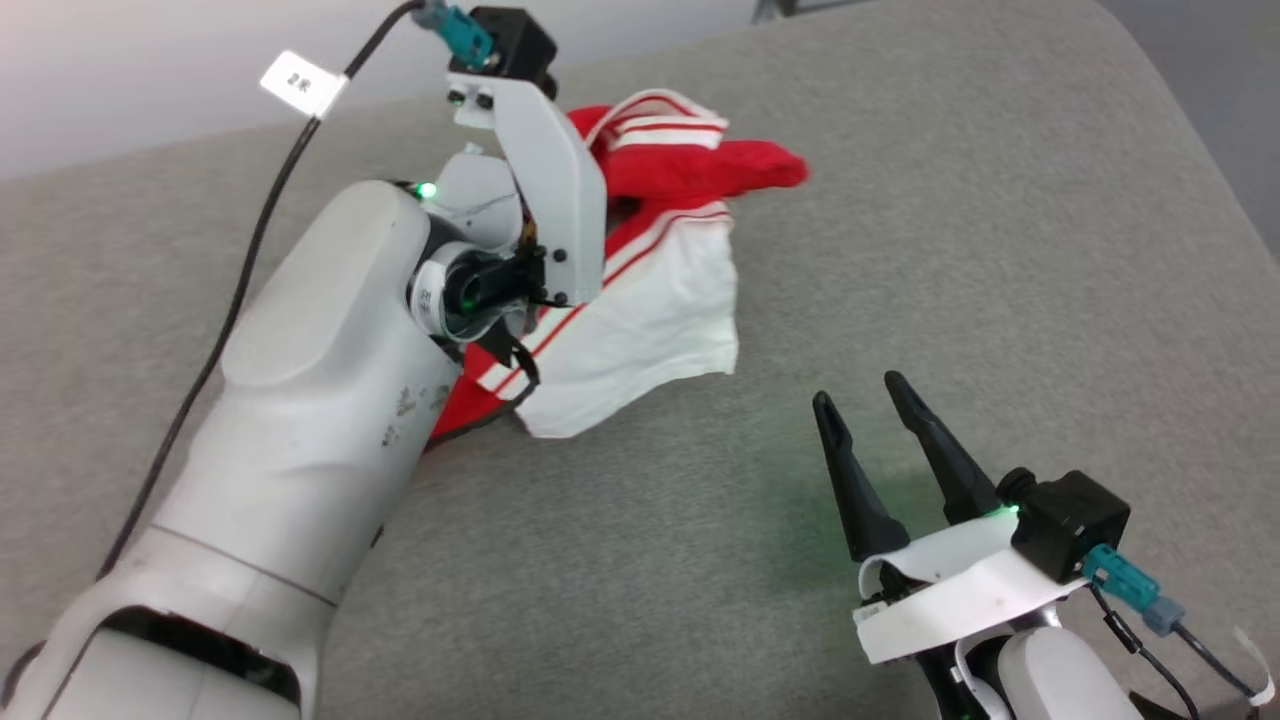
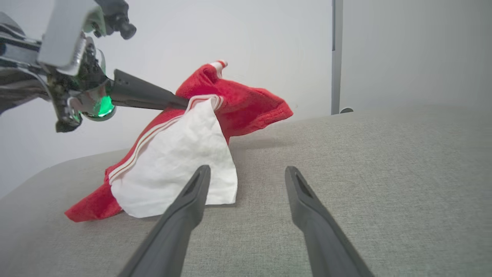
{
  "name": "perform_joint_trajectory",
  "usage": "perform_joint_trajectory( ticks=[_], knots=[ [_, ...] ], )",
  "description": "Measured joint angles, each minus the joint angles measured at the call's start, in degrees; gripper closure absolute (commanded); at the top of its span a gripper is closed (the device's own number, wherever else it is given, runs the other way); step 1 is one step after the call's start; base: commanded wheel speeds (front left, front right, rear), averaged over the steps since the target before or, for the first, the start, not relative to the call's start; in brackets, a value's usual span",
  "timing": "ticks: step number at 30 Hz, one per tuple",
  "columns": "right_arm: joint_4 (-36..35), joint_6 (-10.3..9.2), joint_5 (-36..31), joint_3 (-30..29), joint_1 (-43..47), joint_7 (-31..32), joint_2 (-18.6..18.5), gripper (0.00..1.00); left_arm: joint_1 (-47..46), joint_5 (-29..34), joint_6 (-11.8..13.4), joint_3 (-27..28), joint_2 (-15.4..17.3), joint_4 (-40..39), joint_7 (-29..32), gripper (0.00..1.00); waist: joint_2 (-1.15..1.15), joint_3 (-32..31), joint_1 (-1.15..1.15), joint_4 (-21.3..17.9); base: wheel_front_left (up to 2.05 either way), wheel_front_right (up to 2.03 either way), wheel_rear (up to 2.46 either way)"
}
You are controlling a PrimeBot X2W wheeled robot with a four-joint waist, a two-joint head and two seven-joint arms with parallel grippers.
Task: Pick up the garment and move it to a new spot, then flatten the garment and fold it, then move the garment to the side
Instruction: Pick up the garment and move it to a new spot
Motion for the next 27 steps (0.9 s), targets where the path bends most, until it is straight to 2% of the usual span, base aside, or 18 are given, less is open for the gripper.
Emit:
perform_joint_trajectory(
  ticks=[3, 9, 15, 16, 18, 19, 20, 27],
  knots=[
    [-0.5, 0.00, 0.9, -0.3, -0.6, 0.0, 0.0, 0.00, -0.9, 2.8, 0.9, -1.1, 0.3, 3.8, -3.2, 1.00, 0.00, 1.1, 0.00, -1.7, 0.00, 0.00, 0.00],
    [-0.9, 0.00, 2.1, -0.2, -1.2, 0.0, 0.0, 0.00, -3.2, 8.0, 0.9, -4.3, 1.3, 12.4, -7.7, 1.00, 0.00, 3.4, 0.00, -4.8, 0.00, 0.00, 0.00],
    [-0.9, 0.00, 2.8, -0.1, -1.2, 0.0, 0.0, 0.00, -4.7, 10.7, -0.2, -7.1, 1.0, 18.6, -10.9, 1.00, 0.00, 4.9, 0.00, -7.0, 0.00, 0.00, 0.00],
    [-0.8, 0.00, 2.8, -0.2, -1.2, 0.0, 0.0, 0.00, -4.8, 10.8, -0.5, -7.4, 0.8, 19.2, -11.6, 0.78, 0.00, 4.9, 0.00, -7.1, 0.00, 0.00, 0.00],
    [-0.7, 0.00, 2.8, -0.5, -1.2, 0.0, 0.0, 0.00, -4.9, 10.8, -1.0, -7.8, 0.1, 20.3, -12.5, 0.44, 0.00, 4.7, 0.00, -7.1, 0.00, 0.00, 0.00],
    [-0.6, 0.00, 2.6, -0.5, -1.2, 0.0, 0.0, 0.00, -5.0, 10.4, -1.2, -7.8, -0.1, 20.6, -13.1, 0.08, 0.00, 4.6, 0.00, -7.0, 0.00, 0.00, 0.00],
    [-0.5, 0.00, 2.2, -0.6, -1.2, 0.0, 0.0, 0.00, -5.1, 10.4, -1.3, -7.9, -0.3, 20.9, -13.8, 0.00, 0.00, 4.4, 0.00, -6.8, 0.00, 0.00, 0.00],
    [0.9, 0.00, -1.4, -1.2, -0.4, 0.0, 0.1, 0.00, -4.0, 5.6, -1.9, -5.9, -1.7, 20.8, -19.5, 0.00, 0.00, 1.7, 0.00, -4.4, 0.00, 0.00, 0.00]
  ],
)
